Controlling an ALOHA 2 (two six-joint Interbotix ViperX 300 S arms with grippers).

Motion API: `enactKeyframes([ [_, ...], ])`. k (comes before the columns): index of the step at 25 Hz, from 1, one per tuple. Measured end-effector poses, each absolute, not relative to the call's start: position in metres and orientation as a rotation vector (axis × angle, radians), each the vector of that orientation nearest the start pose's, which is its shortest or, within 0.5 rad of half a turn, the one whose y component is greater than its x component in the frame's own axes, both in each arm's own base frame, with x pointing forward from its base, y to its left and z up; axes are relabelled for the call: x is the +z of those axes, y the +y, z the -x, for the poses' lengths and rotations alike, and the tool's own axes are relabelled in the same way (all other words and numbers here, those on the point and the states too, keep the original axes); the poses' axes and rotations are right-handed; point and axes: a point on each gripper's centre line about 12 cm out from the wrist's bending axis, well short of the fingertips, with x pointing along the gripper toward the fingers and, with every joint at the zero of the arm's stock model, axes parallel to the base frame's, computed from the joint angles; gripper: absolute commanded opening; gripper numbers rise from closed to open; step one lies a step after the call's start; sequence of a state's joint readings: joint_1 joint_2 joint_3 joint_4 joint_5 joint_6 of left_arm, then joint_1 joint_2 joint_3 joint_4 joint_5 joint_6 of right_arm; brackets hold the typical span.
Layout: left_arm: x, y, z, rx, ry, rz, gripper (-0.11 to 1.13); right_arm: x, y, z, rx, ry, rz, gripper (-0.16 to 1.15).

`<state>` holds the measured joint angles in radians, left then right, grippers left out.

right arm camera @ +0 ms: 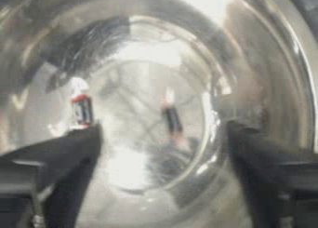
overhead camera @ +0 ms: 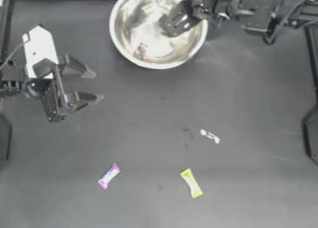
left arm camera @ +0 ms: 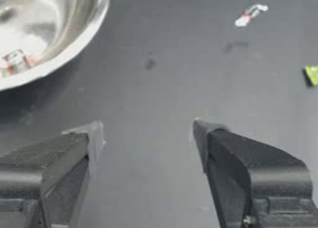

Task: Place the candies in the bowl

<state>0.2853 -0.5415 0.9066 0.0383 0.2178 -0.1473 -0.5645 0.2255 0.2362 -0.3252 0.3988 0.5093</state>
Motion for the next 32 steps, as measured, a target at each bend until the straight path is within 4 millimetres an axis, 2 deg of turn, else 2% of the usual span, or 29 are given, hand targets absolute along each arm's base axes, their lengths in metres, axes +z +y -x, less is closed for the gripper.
enactKeyframes([
  [3,0.243,0.078,-0.264,0.317,0.563,0.187,0.93,0.203,-0.258,-0.392,-0.719,0.739,-0.353,0.92],
  [6,0.243,0.078,-0.264,0.315,0.563,0.186,0.93,0.220,-0.240,-0.389,-0.689,0.741,-0.318,0.92],
  [11,0.243,0.078,-0.264,0.317,0.563,0.187,0.93,0.237,-0.187,-0.379,-0.595,0.833,-0.234,0.92],
  [17,0.242,0.077,-0.265,0.313,0.567,0.199,0.93,0.251,-0.129,-0.355,-0.467,0.906,-0.227,0.92],
  [22,0.240,0.068,-0.265,0.284,0.587,0.196,0.93,0.249,-0.096,-0.333,-0.372,0.946,-0.226,0.92],
  [25,0.240,0.066,-0.265,0.279,0.591,0.200,0.93,0.239,-0.081,-0.324,-0.335,1.013,-0.225,0.92],
  [32,0.242,0.065,-0.263,0.278,0.591,0.206,0.93,0.225,-0.051,-0.318,-0.275,1.112,-0.235,0.91],
])
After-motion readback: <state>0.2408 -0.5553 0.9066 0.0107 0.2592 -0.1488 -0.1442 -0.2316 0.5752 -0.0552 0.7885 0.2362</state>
